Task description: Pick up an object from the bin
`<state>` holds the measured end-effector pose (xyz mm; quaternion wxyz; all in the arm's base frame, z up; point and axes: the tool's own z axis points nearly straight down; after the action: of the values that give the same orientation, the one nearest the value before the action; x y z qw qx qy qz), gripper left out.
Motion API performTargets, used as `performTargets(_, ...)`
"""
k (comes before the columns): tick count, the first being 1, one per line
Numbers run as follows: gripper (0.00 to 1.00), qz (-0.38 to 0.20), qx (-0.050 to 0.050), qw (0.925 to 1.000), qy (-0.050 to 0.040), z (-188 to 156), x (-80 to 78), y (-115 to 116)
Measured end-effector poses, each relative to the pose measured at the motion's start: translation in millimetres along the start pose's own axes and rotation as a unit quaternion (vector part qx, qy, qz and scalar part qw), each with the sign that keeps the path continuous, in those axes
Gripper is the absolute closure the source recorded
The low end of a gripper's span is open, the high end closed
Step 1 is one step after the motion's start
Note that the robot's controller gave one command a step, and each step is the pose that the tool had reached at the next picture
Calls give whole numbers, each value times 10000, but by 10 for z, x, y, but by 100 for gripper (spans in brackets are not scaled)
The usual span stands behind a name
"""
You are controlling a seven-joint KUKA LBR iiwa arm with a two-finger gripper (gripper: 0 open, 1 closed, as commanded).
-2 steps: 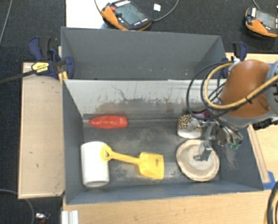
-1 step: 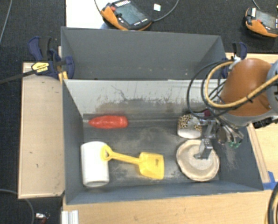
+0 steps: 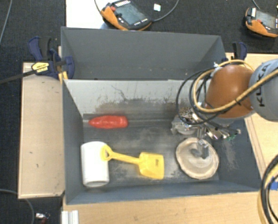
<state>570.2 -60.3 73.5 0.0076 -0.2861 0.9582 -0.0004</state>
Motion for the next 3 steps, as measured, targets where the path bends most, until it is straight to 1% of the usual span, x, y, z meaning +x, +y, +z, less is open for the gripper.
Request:
performTargets(1,0,727,-3,9973,35,-519,-175,-26)
performTargets(2,0,-1374,-54,9905,58,-261,-397,292)
performTargets(3,0,-1550,-11,9879,15,19,-431,257)
